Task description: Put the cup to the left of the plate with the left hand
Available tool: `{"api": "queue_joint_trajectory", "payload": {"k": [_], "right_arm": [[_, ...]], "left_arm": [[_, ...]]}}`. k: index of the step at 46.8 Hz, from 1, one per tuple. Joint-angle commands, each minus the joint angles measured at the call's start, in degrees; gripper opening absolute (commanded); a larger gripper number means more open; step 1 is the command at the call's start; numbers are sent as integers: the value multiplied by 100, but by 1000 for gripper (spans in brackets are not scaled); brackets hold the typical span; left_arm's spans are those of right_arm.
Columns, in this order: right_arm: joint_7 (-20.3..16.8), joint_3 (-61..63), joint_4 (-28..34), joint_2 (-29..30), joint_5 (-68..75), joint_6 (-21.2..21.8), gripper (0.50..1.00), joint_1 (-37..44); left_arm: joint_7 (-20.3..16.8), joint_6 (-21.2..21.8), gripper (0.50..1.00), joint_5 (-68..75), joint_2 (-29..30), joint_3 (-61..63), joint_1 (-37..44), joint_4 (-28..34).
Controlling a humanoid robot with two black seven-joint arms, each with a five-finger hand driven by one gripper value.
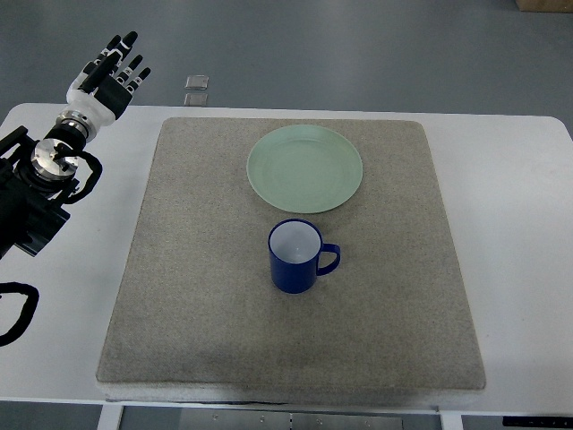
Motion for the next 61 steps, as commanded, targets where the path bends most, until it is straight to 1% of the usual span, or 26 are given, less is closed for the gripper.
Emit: {"api": "queue_joint_trajectory", "payload": {"k": [1,9,34,39,48,52,56,61], "right_arm": [[0,0,-3,0,0,3,934,0],[0,0,-3,0,0,3,934,0],[0,0,5,0,0,-6,934,0],[0,0,5,0,0,3,934,0],[0,0,5,0,0,3,934,0],[0,0,-3,0,0,3,934,0],[0,0,5,0,0,3,934,0],[0,0,-3,0,0,3,934,0]], "left_arm": [[0,10,999,-9,-13,0,-8,2],[0,72,1000,-9,-13,0,-8,2],[27,81,999,-9,-13,0,10,-25],[53,81,999,-1,-22,44,10,-130],[53,72,999,-1,83,764,1,-595],[53,72,999,-1,215,1002,1,-929],[53,72,999,-1,443,1291,1,-1403],[44,63,999,-1,838,1731,10,-2168]]}}
